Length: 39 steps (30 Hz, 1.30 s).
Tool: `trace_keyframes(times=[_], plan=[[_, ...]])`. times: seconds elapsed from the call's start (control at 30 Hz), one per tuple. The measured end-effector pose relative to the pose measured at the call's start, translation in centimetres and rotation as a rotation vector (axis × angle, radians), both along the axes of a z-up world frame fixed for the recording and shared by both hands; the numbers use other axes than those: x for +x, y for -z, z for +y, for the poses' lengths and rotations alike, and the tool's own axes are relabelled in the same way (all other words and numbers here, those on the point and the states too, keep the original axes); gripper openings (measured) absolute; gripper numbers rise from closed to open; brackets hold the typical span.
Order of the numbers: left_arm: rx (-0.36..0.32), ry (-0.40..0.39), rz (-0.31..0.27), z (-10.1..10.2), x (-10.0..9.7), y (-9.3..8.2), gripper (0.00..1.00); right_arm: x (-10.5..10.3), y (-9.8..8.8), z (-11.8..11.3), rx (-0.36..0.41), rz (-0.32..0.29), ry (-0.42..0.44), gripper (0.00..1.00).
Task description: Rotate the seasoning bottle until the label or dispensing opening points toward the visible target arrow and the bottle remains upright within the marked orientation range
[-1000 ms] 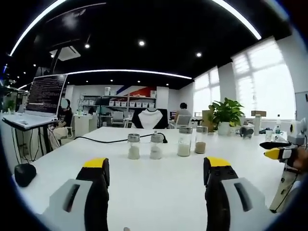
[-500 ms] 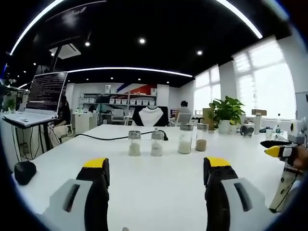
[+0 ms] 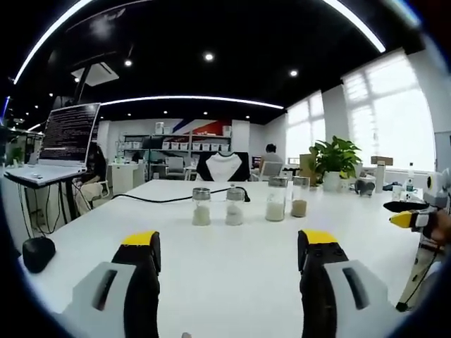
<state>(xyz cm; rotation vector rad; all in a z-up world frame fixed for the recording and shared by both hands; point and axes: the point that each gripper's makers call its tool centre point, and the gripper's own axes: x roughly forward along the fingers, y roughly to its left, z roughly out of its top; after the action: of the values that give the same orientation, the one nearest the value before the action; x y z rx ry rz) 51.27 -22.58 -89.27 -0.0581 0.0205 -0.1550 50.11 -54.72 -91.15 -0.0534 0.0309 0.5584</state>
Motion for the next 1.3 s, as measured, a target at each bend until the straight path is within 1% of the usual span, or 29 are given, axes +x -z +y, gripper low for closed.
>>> trace_keyframes(times=[0.1,0.27,0.37,0.53,0.67,0.77,0.87,0.97,1.0,1.07,1.17,1.3], plan=[[-0.007,0.001,-0.004,0.2,0.3,-0.1,0.84,0.2,0.0,0.1,-0.013,-0.004,-0.002,0.68],[0.021,-0.009,0.008,0.8,1.2,0.4,0.84,0.6,0.2,0.5,-0.023,-0.002,-0.005,0.67],[0.026,-0.009,0.008,0.9,1.5,0.5,0.84,0.6,0.3,0.7,0.001,0.011,-0.003,0.67],[0.040,-0.011,0.017,1.0,2.2,0.9,0.83,0.7,1.0,0.7,0.005,0.027,0.002,0.66],[0.022,-0.013,0.016,1.3,3.1,1.0,0.82,0.9,1.5,1.0,0.007,0.041,-0.005,0.66],[0.026,-0.022,0.012,1.5,3.7,0.9,0.82,0.9,1.5,1.0,0.007,0.039,-0.002,0.65],[0.017,-0.017,-0.006,1.5,4.4,0.6,0.82,1.1,1.4,1.0,0.004,0.036,0.000,0.65],[0.015,-0.012,-0.008,1.5,5.2,0.9,0.82,1.2,1.7,1.1,-0.007,0.045,-0.007,0.62],[0.006,-0.010,0.003,1.6,5.4,1.1,0.82,1.2,1.9,1.1,-0.009,0.047,-0.007,0.62],[0.007,-0.009,0.004,1.5,5.7,1.1,0.82,1.2,1.9,1.2,-0.010,0.050,-0.010,0.62],[-0.029,0.015,-0.009,1.0,5.8,0.6,0.82,1.2,1.9,1.2,-0.012,0.051,-0.010,0.62],[0.000,0.014,0.001,1.1,6.4,0.8,0.82,1.3,1.9,1.1,-0.013,0.051,-0.006,0.62]])
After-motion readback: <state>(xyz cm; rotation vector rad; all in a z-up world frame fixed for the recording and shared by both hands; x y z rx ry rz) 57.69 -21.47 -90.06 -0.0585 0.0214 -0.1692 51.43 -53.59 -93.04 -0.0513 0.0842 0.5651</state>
